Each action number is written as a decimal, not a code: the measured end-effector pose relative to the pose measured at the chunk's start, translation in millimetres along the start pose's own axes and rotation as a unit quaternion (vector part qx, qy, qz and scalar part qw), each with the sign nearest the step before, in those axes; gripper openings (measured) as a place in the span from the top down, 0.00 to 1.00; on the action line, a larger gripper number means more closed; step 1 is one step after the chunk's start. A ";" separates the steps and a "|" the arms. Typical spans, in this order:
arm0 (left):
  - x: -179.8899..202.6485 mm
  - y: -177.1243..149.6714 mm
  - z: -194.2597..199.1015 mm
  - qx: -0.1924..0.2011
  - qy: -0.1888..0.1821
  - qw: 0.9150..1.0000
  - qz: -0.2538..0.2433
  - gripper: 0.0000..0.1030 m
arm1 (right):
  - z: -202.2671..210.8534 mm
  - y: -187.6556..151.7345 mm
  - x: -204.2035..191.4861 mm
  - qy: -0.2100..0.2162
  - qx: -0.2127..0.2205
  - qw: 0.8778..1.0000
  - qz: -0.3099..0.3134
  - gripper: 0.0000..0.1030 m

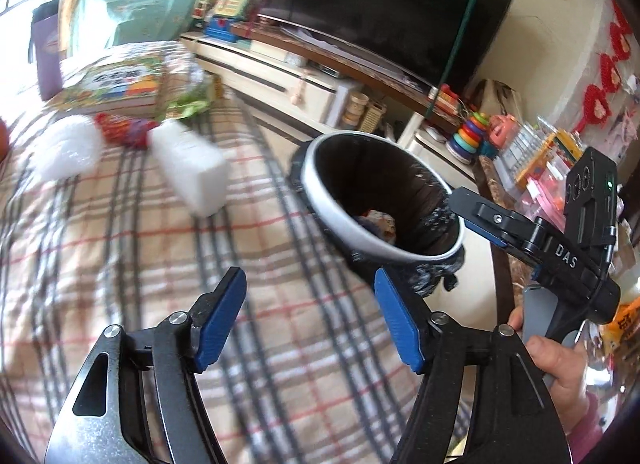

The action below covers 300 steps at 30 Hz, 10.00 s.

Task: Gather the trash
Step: 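Move both open tools back over the bed toward the white foam items, then grasp the white foam net with the left tool while the right tool grasps the white foam block, then lift the foam net and foam block and carry them over the bin, then hold the foam net and foam block above the bin opening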

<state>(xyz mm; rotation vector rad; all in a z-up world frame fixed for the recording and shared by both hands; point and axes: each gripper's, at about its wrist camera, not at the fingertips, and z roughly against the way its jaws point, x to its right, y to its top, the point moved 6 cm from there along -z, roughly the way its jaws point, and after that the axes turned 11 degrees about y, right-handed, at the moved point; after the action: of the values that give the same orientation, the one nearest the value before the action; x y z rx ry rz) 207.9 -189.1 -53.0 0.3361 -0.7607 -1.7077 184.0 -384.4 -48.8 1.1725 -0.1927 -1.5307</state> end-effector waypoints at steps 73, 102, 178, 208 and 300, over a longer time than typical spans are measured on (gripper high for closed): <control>-227.0 60.3 -56.7 0.031 0.157 0.982 0.102 0.91 | -161.4 -27.1 -115.8 0.020 -0.082 0.988 0.129 0.69; -130.7 -21.6 8.4 0.014 0.075 0.994 0.083 0.91 | -93.9 -47.9 -104.7 0.021 -0.057 0.993 0.102 0.69; 2.2 -13.4 21.8 0.023 0.022 0.999 -0.025 0.91 | 10.9 -41.3 -34.1 -0.027 0.020 0.999 0.036 0.69; 45.6 11.8 -1.3 0.018 -0.002 0.998 -0.055 0.91 | 19.8 -17.5 -3.9 -0.054 0.030 0.998 0.027 0.69; 81.6 42.1 -55.2 -0.001 0.003 0.996 -0.088 0.91 | -11.2 17.6 33.1 -0.101 -0.016 0.994 0.040 0.69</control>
<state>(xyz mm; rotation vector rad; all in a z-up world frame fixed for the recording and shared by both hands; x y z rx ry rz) 249.4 -287.9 -53.3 0.4173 -0.7431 -1.8715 208.4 -412.4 -60.9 0.9729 -0.3457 -1.5743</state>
